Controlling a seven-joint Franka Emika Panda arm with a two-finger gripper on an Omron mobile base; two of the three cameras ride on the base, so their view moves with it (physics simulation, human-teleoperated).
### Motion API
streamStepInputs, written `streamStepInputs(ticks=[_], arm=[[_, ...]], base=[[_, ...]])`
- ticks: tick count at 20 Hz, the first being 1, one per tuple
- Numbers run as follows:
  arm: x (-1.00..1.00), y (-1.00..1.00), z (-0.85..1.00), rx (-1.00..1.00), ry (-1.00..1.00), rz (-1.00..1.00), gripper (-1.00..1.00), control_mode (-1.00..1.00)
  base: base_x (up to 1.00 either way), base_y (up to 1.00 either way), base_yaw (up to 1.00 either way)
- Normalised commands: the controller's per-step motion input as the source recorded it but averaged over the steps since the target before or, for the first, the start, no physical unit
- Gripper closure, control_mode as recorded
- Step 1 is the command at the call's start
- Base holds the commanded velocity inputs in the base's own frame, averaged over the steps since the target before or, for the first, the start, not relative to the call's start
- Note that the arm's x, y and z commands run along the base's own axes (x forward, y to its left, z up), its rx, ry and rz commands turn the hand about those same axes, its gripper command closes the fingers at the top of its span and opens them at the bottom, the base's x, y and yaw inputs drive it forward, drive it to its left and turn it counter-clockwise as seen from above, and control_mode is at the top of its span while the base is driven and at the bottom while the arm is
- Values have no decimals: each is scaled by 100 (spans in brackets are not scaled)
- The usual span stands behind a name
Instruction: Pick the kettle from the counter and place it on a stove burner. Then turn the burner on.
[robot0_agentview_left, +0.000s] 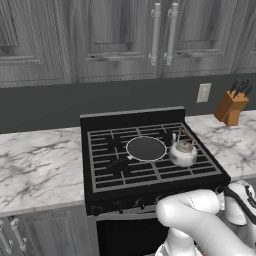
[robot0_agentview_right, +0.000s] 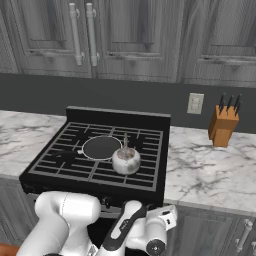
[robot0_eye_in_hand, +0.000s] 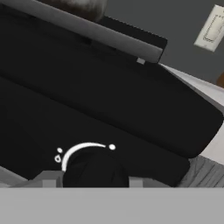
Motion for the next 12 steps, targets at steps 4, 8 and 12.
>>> streamStepInputs(ticks=[4,8,12], arm=[[-19,23,-100,-40,7,65,100,-100],[-18,30,-100,-38,3,68,100,-100],[-40,37,-100,-40,5,75,100,-100]], base=[[0,0,0],[0,0,0],[0,0,0]])
